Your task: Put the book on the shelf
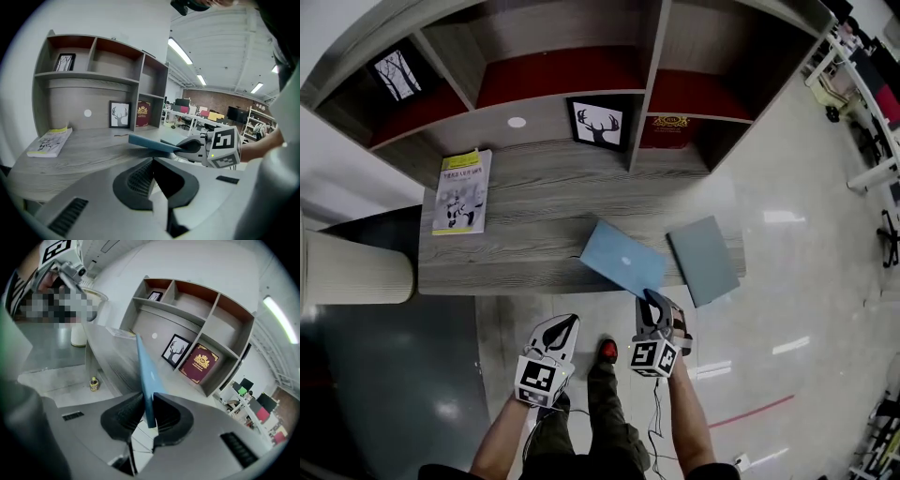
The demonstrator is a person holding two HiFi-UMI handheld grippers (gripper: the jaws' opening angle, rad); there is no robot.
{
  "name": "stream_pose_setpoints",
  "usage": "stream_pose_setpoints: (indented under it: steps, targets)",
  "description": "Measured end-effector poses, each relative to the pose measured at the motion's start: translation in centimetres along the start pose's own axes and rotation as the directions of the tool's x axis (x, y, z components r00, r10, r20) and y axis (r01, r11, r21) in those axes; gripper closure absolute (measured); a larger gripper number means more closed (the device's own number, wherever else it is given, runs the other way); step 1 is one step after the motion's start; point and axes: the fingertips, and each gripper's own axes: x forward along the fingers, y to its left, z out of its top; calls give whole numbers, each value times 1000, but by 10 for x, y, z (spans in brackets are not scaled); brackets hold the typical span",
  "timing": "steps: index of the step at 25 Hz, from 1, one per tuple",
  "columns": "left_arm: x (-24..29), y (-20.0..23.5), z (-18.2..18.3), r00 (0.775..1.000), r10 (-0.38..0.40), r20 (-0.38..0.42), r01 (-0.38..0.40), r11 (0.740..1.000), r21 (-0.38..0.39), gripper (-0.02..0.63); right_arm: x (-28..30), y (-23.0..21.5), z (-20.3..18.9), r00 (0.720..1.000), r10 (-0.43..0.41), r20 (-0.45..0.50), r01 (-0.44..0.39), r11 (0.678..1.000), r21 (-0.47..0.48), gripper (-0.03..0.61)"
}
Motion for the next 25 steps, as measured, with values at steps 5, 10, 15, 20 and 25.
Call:
stream_pose_setpoints:
  steps: [5,10,15,20,25]
  targets:
    - [-15,0,22,1000,11,12,-11,1000,11,607,-14,-13,9,1000,7,11,-8,994,113,512]
    - [-28,-2,47,999,14,44,-15,1000,23,607,-33,-25,17,999,28,23,-33,958,284,515]
    - [-40,-8,71,996,14,87,-17,999,32,607,-52,-32,25,995,36,94,-79,859,506,515]
    - [-50,-16,89,994,11,109,-15,999,40,607,-79,-34,36,989,34,141,-118,753,647,517]
    - [-60,-24,103,993,13,121,-18,999,46,607,-107,-39,51,979,18,202,-158,694,703,517]
